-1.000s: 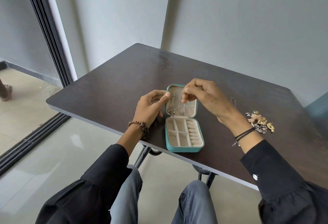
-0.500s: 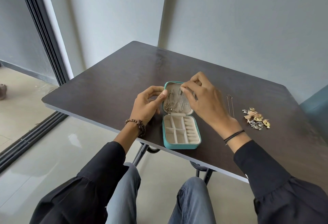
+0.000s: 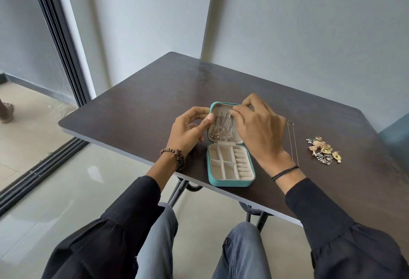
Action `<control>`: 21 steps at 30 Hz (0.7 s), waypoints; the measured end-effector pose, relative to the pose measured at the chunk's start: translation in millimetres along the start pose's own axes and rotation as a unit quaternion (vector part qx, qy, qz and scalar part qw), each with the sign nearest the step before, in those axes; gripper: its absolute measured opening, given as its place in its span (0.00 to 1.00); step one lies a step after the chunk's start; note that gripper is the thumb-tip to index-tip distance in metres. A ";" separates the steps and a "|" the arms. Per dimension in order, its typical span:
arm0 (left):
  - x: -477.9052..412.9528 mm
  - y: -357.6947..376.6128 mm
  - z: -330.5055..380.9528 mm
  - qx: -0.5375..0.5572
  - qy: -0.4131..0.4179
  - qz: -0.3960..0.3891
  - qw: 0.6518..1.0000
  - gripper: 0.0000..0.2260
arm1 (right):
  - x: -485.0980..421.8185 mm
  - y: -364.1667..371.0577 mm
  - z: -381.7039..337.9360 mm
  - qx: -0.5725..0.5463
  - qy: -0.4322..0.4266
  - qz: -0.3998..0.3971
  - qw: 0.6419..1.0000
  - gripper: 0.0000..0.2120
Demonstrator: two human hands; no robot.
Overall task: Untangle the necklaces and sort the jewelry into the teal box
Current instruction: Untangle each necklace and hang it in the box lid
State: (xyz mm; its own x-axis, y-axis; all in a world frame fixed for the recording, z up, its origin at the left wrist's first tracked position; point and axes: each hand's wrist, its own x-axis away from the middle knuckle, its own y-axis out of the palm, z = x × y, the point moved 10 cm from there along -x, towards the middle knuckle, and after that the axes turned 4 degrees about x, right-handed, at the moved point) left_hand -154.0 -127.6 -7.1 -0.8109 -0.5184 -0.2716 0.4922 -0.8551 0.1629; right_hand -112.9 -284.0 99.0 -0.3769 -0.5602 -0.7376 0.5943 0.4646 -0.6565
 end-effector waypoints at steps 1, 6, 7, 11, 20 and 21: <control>0.1 -0.4 0.3 0.001 0.002 0.002 1.000 0.11 | -0.6 -0.7 0.2 -0.006 0.002 0.002 1.000 0.08; 0.0 -1.8 0.5 -0.001 0.004 0.008 1.000 0.11 | 1.1 0.7 -1.3 -0.020 0.006 0.007 1.000 0.05; -0.1 -1.5 0.5 0.000 0.004 0.007 1.000 0.11 | 2.7 1.8 -1.1 -0.026 0.006 0.005 1.000 0.04; -0.2 -1.9 -0.2 -0.002 0.006 0.008 1.000 0.12 | 9.7 10.6 -0.5 -0.072 0.008 -0.026 0.997 0.06; -0.7 -0.7 1.2 -0.003 0.014 0.003 1.000 0.12 | 13.2 7.6 1.1 -0.108 0.019 -0.042 0.993 0.10; -0.7 -0.7 0.9 -0.003 0.014 0.003 1.000 0.12 | 14.0 8.5 0.1 -0.106 0.016 -0.047 0.993 0.10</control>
State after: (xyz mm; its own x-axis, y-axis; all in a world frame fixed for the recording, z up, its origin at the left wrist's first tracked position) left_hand -154.1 -126.7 -6.1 -0.7991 -0.5228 -0.2970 0.4984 -0.8522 0.1592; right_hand -113.1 -288.0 83.1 -0.4488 -0.5870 -0.6738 0.3929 0.5476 -0.7388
